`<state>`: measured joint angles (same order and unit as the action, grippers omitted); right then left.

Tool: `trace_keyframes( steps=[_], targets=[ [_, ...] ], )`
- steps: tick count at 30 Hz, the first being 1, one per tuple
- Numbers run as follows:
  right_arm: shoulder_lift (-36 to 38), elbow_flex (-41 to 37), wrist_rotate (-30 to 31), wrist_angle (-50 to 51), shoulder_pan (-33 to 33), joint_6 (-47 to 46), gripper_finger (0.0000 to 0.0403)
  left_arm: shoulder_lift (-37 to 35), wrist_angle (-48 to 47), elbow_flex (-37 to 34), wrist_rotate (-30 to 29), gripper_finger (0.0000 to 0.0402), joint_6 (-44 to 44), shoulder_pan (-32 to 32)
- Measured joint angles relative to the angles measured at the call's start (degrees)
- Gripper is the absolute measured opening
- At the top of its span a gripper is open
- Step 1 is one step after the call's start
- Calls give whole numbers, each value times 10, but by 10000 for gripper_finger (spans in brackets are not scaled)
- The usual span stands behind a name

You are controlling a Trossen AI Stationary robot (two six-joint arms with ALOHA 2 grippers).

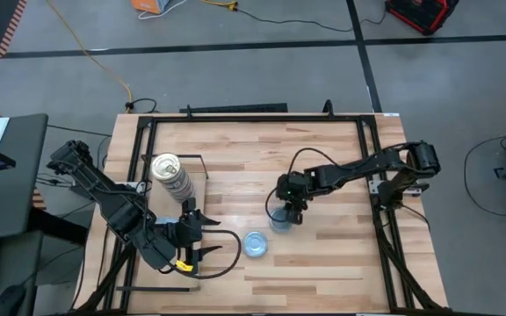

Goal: Stack canned seafood by type on shelf
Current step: Stack the right green and white tuna can on the green and white tuna can on the shelf

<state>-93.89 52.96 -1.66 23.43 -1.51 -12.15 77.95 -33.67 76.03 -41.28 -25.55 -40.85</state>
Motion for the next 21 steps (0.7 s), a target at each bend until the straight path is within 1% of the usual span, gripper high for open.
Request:
trace_keyframes(
  steps=[4,8,10,13,17,19,21],
  targets=[
    [3,-30,-2,-22,10,-7,127,0,0,0,0,265,3,1],
    [1,-49,-4,-30,10,-13,108,0,1,0,-4,265,16,1],
    [-1,-59,-3,-17,15,-13,101,0,1,0,-8,265,17,1],
    [1,-63,-4,-27,29,-22,92,0,1,0,-10,265,17,1],
    [9,-64,-3,-6,46,-15,82,0,1,0,-9,265,17,6],
    [27,-67,-6,3,42,-10,80,0,1,0,-7,265,17,8],
    [50,-64,-8,-11,22,0,80,0,0,0,-2,265,11,8]
  ],
)
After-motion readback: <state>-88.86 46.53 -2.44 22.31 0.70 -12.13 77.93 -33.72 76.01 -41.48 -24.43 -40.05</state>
